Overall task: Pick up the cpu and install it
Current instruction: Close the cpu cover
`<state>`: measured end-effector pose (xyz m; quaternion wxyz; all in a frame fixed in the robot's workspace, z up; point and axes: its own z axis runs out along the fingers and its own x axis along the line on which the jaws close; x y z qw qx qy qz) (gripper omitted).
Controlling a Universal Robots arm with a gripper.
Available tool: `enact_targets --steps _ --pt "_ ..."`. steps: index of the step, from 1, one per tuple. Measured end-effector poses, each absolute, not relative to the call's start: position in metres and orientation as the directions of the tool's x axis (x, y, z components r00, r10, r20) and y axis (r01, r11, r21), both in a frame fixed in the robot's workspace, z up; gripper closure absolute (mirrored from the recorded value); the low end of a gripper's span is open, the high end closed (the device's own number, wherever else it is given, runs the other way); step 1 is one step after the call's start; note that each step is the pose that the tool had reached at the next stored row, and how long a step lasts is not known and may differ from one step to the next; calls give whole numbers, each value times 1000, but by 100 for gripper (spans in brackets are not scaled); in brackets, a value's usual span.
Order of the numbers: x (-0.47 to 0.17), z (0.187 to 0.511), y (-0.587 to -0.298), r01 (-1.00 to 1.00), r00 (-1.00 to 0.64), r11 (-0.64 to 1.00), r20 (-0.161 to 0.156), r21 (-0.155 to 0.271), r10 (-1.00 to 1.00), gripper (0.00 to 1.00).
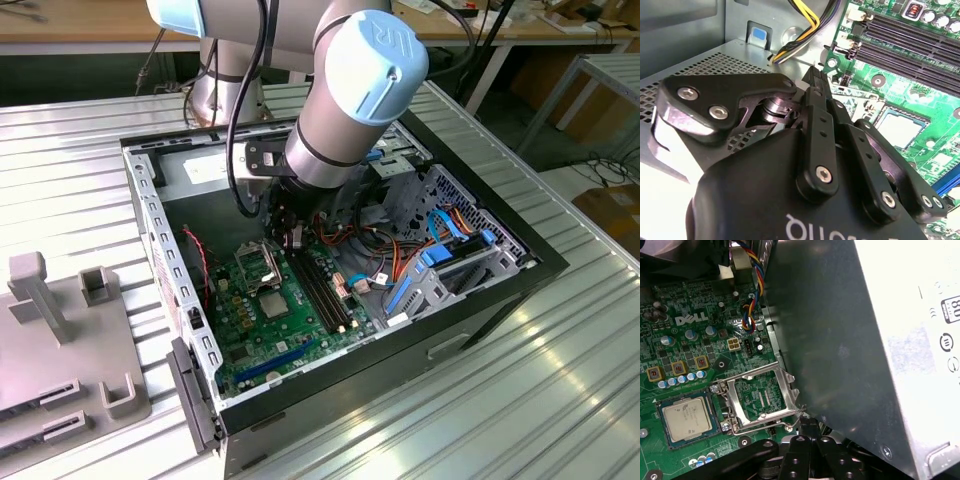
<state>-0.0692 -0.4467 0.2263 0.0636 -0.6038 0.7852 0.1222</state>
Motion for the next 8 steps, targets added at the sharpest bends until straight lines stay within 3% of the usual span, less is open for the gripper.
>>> enact_targets --steps 8 --pt "-67 220 -447 -966 -254 231 -247 115 -935 89"
